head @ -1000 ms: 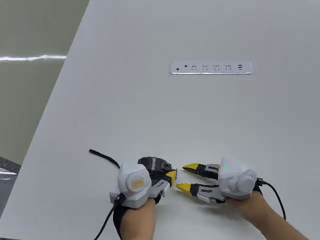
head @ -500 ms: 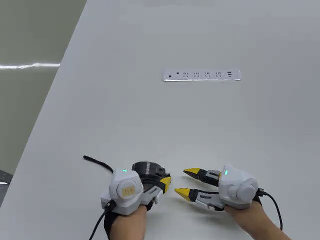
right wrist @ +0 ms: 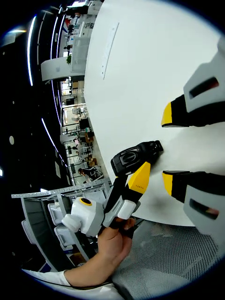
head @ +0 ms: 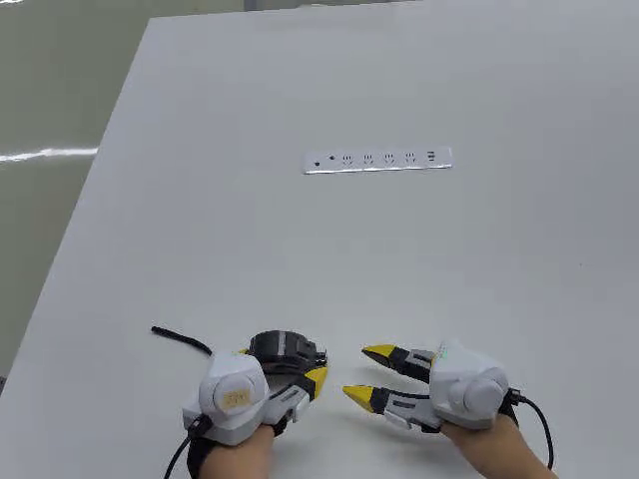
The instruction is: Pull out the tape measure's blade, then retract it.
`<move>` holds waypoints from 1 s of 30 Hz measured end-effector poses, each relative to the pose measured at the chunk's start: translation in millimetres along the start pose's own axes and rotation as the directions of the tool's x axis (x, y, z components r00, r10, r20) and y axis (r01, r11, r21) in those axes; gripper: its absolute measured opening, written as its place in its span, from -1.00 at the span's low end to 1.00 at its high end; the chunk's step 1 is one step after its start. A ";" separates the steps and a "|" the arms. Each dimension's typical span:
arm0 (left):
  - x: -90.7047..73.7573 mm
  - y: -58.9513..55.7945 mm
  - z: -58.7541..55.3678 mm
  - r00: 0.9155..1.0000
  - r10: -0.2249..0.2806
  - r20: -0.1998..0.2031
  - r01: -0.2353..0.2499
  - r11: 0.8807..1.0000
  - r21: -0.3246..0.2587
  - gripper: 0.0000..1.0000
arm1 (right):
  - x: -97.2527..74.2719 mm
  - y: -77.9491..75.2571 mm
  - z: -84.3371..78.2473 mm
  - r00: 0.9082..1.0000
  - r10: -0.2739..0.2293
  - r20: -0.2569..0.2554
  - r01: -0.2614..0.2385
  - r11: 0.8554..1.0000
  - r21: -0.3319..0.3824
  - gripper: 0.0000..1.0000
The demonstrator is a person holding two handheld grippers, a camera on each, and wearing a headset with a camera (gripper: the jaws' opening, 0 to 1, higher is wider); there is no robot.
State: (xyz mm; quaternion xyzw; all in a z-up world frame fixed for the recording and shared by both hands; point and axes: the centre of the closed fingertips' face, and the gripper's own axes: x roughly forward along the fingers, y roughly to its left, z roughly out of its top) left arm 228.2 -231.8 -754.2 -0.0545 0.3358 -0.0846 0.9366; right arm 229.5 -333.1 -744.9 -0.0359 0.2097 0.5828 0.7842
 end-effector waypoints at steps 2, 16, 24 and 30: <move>-2.3 -2.3 3.2 1.000 -0.015 0.006 0.015 0.999 0.028 0.44 | -4.5 -1.4 0.5 1.000 -0.015 0.001 0.015 1.000 0.009 -0.26; -21.4 0.1 0.7 0.997 -0.081 0.005 0.080 0.995 0.066 0.44 | -30.3 1.3 0.1 0.996 -0.089 -0.013 0.089 0.996 0.016 -0.19; -34.3 3.4 1.5 0.991 -0.133 -0.003 0.132 0.988 0.079 0.46 | -46.3 4.2 2.0 0.992 -0.124 -0.007 0.124 0.992 0.016 -0.14; -45.1 8.0 -0.5 0.990 -0.143 -0.008 0.143 0.983 0.113 0.46 | -56.8 9.4 0.1 0.990 -0.140 -0.016 0.140 0.990 0.012 -0.11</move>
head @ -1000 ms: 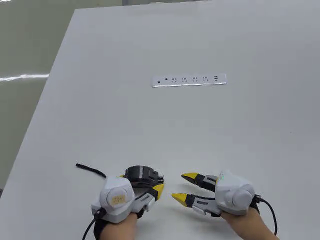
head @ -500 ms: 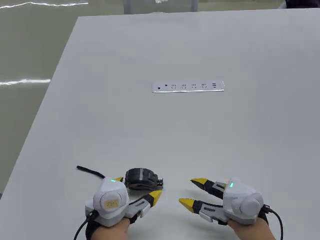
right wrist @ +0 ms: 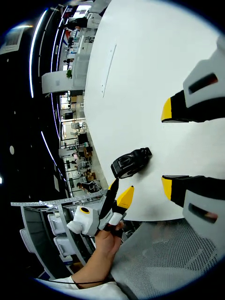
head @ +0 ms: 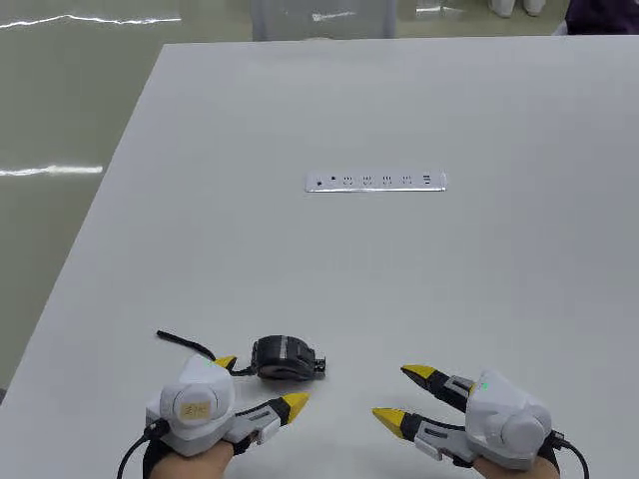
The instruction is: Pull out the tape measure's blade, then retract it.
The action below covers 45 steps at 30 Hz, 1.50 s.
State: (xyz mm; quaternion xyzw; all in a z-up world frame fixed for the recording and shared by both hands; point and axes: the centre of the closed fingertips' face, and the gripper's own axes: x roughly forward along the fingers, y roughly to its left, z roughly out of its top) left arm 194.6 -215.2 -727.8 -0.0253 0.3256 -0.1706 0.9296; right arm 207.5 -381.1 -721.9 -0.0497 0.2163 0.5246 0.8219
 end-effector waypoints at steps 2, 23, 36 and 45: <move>-2.9 2.2 -0.7 1.000 -0.003 -0.004 0.003 1.000 -0.015 0.46 | -3.5 -1.0 -1.3 1.000 -0.009 0.003 0.009 1.000 0.007 -0.10; -40.4 15.1 -3.1 0.999 -0.042 0.001 0.042 0.999 0.015 0.47 | -34.2 8.0 11.8 0.998 -0.065 0.028 0.065 0.998 -0.003 -0.05; -65.3 20.6 0.9 0.997 -0.075 0.012 0.074 0.996 0.051 0.47 | -52.1 13.7 13.1 0.996 -0.084 0.040 0.084 0.996 -0.006 -0.04; -81.2 30.5 -7.9 0.996 -0.094 0.004 0.094 0.994 0.062 0.47 | -64.3 16.3 11.9 0.995 -0.093 0.045 0.093 0.996 -0.007 -0.01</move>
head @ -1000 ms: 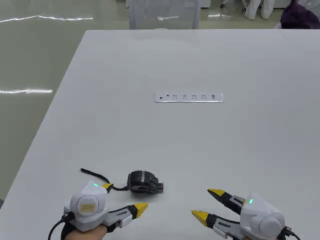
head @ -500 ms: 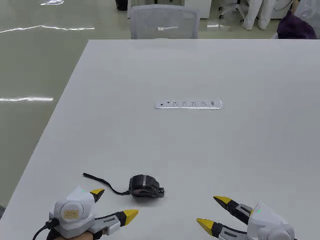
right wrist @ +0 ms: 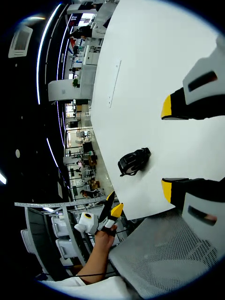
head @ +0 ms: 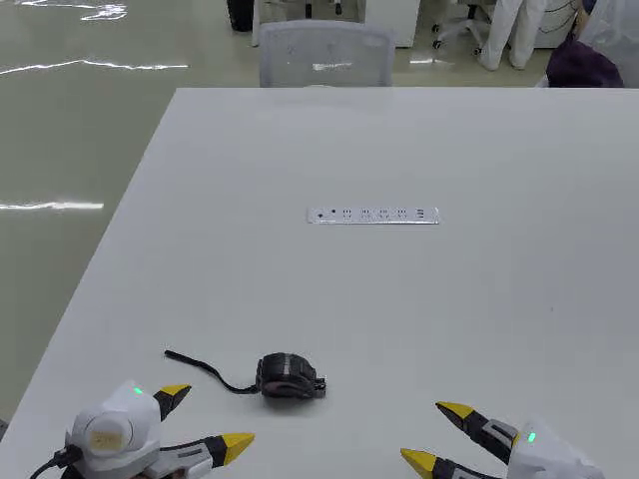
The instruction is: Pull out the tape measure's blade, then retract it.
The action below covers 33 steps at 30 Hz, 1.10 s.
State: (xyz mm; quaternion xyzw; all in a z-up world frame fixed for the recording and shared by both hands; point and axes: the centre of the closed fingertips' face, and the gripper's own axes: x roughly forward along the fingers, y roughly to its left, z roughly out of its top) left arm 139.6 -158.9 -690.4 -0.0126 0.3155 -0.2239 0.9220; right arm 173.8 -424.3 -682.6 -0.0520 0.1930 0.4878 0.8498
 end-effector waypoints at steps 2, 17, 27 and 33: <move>-3.6 1.3 -3.4 1.000 -0.003 -0.006 0.003 1.000 0.006 0.47 | -2.7 0.3 -2.0 1.000 0.000 -0.002 0.000 1.000 -0.001 0.00; -27.6 9.5 -18.2 1.000 0.003 0.016 -0.003 1.000 -0.011 0.50 | -18.5 -1.1 -7.6 1.000 -0.022 -0.018 0.022 1.000 -0.003 0.04; -45.8 18.1 -33.0 0.999 0.039 0.033 -0.037 0.998 -0.052 0.52 | -30.0 0.8 -15.1 0.999 -0.030 -0.019 0.031 1.000 0.005 0.07; -56.2 22.4 -38.4 0.998 0.050 0.044 -0.047 0.997 -0.065 0.52 | -35.6 3.9 -17.7 0.999 -0.032 -0.023 0.032 0.999 0.008 0.10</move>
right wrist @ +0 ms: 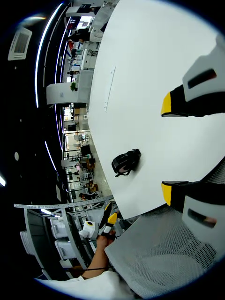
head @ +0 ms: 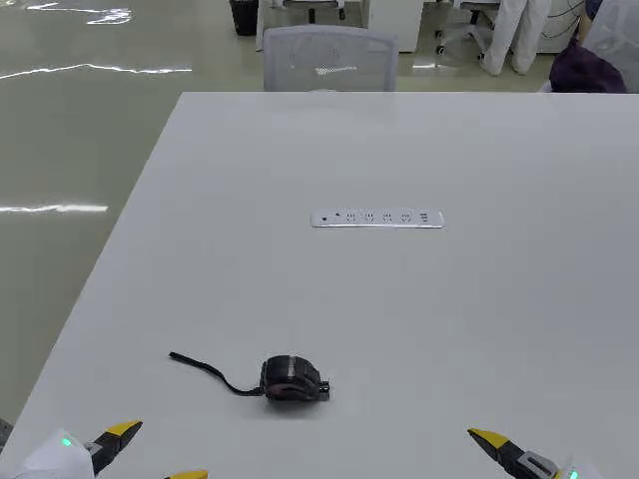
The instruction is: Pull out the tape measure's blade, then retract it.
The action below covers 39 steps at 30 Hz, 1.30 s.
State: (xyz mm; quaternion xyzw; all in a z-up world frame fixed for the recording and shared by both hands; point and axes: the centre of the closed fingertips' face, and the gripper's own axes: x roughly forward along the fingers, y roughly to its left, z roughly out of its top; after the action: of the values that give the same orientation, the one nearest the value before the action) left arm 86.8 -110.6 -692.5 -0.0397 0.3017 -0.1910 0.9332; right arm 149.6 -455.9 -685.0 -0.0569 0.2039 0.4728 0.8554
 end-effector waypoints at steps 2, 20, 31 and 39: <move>-1.9 1.4 -1.8 1.000 0.006 -0.002 -0.006 1.000 0.002 0.52 | -1.5 -0.7 -2.4 1.000 -0.001 -0.002 0.001 1.000 0.004 0.10; -3.2 2.9 -5.0 1.000 0.010 0.010 -0.010 1.000 -0.020 0.51 | -5.7 -0.8 -6.6 1.000 -0.008 -0.002 0.008 1.000 0.014 0.12; -3.8 4.2 -9.2 1.000 0.008 0.009 -0.008 1.000 -0.026 0.51 | -3.4 1.1 -6.6 1.000 -0.004 -0.001 0.004 1.000 0.013 0.12; -4.0 4.5 -12.3 1.000 0.009 0.005 -0.009 0.999 -0.033 0.51 | -2.0 1.9 -4.8 1.000 -0.002 -0.002 0.002 1.000 0.010 0.12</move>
State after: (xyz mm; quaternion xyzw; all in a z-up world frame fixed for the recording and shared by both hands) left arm 78.3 -104.4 -701.2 -0.0542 0.3027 -0.1815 0.9341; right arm 145.6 -457.8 -688.4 -0.0535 0.2070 0.4707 0.8560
